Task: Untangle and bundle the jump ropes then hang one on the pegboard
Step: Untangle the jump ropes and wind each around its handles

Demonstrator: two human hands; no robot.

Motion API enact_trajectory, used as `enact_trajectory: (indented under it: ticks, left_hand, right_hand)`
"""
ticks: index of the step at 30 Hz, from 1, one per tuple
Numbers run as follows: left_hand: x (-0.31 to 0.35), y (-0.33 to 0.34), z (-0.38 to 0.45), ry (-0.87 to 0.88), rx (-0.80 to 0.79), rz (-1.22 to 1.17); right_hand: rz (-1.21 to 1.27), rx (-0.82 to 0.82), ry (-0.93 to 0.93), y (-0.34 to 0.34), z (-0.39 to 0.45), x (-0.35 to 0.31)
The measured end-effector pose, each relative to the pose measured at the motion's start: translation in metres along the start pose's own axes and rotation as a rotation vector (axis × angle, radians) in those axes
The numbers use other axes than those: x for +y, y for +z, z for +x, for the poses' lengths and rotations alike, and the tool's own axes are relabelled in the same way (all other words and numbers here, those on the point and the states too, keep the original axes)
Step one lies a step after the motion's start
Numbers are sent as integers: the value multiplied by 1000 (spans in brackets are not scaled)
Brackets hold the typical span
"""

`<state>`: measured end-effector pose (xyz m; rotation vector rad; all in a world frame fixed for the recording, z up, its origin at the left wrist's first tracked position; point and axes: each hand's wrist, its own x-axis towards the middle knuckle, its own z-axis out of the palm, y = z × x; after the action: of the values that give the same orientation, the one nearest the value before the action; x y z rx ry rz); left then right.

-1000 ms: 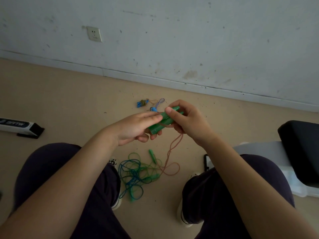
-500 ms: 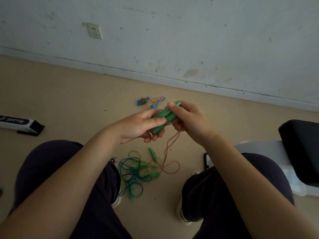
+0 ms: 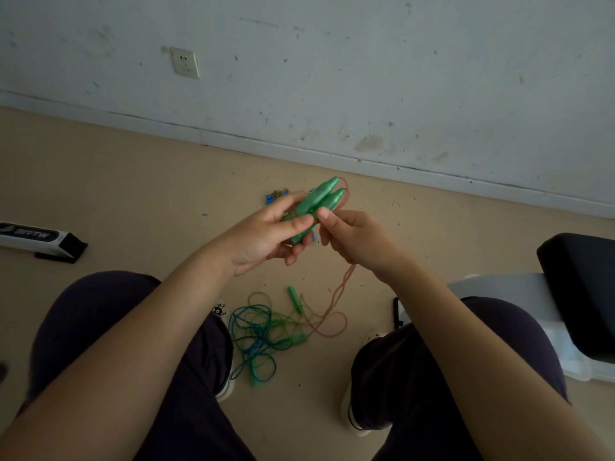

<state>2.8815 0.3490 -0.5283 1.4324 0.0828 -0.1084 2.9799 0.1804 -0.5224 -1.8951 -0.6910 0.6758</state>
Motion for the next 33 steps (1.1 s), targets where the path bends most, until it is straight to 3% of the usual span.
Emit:
enact_trajectory:
  ticks: [7,13,20,26,33]
  left_hand:
    - [5,9,3,107,250,-27]
    - [9,-7,7,93,536,138]
    - [1,-14,5,-28,409,293]
    - [0,-5,3,-100,109,306]
    - [1,1,3,-125,-58,346]
  right_hand:
    - [-39,-92,-75,7,4,-3]
    - [-202,-75,-65,7,0,-9]
    - [-330,35,-264,-11,-9,-15]
    - [-380,168,-379,-20,-6,-13]
    - [-272,106,-297,-12,-2,-9]
